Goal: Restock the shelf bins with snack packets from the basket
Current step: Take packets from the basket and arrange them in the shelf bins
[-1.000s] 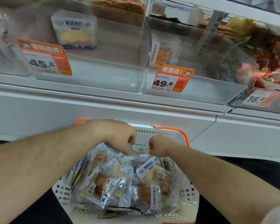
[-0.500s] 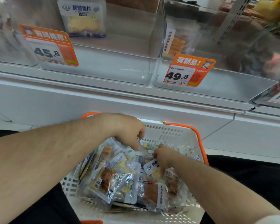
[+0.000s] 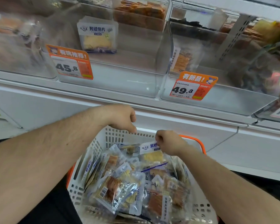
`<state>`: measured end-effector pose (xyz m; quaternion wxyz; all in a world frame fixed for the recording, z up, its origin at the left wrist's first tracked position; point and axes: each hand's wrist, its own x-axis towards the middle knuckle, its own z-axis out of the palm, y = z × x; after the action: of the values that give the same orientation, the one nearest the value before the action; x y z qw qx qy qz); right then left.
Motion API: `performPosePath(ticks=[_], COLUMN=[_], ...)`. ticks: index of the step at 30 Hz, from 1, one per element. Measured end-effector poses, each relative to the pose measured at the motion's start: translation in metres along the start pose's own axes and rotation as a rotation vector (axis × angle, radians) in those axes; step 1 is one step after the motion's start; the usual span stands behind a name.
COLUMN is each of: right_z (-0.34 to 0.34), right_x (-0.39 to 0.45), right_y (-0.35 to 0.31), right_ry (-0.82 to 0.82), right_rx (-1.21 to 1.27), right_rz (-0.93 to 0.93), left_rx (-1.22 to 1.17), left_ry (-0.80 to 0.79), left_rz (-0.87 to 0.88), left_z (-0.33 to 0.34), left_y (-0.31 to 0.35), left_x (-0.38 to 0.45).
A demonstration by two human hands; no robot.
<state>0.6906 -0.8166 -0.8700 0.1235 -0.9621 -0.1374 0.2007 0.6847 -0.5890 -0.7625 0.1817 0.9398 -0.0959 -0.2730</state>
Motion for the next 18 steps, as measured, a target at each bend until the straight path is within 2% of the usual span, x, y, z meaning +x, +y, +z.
performPosePath(ticks=[8,11,15,18], right_z=[-0.072,-0.09,-0.107,-0.123], right_x=[-0.018,-0.025,-0.027,-0.024], right_y=[-0.069,-0.092,-0.108,-0.122], right_ry=[0.293,0.371,0.581,0.556], right_rx=[0.291,0.36,0.608,0.779], right_rz=[-0.029,-0.071,-0.012,0.016], left_rx=[-0.253,-0.28,-0.464,-0.587], left_ry=[0.169,0.333,0.595,0.736], left_rz=[0.046,0.065,0.073,0.096], left_z=[-0.005,-0.015,-0.042,-0.057], left_y=[-0.005,-0.005,-0.024,-0.04], left_x=[-0.017,-0.022,-0.034,-0.043])
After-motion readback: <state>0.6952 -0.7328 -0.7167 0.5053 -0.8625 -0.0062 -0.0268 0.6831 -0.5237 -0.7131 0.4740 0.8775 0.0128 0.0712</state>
